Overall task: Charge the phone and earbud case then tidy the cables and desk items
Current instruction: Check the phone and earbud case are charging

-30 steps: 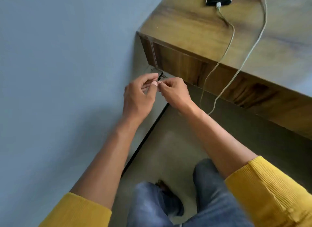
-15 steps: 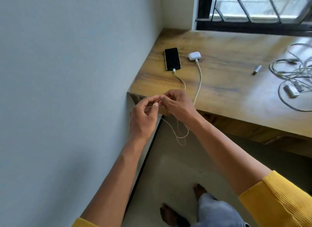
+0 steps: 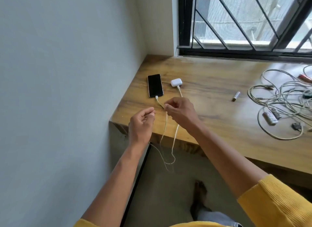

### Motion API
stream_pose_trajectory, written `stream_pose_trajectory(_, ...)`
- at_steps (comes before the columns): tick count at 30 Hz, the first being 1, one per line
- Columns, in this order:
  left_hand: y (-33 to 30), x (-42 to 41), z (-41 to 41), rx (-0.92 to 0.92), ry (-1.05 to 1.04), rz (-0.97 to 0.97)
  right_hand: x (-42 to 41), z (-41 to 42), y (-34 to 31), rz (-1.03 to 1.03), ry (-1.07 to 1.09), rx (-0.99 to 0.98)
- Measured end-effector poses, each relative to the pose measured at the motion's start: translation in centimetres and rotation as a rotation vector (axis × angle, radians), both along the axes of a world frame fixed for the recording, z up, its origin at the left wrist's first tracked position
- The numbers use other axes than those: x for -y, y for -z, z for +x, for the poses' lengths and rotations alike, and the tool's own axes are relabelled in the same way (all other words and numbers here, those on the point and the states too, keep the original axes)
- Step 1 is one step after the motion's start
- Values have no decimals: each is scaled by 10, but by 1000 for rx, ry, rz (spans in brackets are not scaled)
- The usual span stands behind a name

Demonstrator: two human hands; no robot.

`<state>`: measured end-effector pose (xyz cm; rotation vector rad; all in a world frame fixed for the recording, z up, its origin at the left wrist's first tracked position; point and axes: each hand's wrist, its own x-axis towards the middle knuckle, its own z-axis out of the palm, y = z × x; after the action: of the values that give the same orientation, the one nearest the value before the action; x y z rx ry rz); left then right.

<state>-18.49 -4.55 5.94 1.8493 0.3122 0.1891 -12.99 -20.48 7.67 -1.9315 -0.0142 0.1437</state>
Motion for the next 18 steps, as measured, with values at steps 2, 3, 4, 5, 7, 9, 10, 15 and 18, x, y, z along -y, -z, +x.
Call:
stream_pose_trajectory(2, 5, 6, 22, -35, -38, -38, 6, 23, 1, -14, -23, -17)
stream_pose_trajectory(3, 9, 9, 34, -54, -58, -53, 9, 35, 3, -18, -39, -24)
stream_pose_trajectory(4, 13, 11, 44, -73, -78, -64, 11, 47, 4, -24, -57, -29)
stream_pose_trajectory(5, 18, 13, 53, -93, -101, -72, 13, 58, 6, -32, -74, -35)
stream_pose_trajectory(7, 25, 17, 67, -137, -142, -75, 16, 79, 11, -37, -86, -51)
stream_pose_trajectory(9, 30, 18, 78, -175, -168, -39, 15, 98, 17, -41, -89, -79)
stream_pose_trajectory(10, 33, 17, 83, -188, -181, -24, 13, 106, 20, -50, -93, -92)
stream_pose_trajectory(15, 41, 1, 121, -274, -200, -12, -4, 143, 38, -75, -77, -140)
stream_pose_trajectory(18, 45, -12, 150, -303, -172, -6, -17, 159, 46, -102, -38, -165)
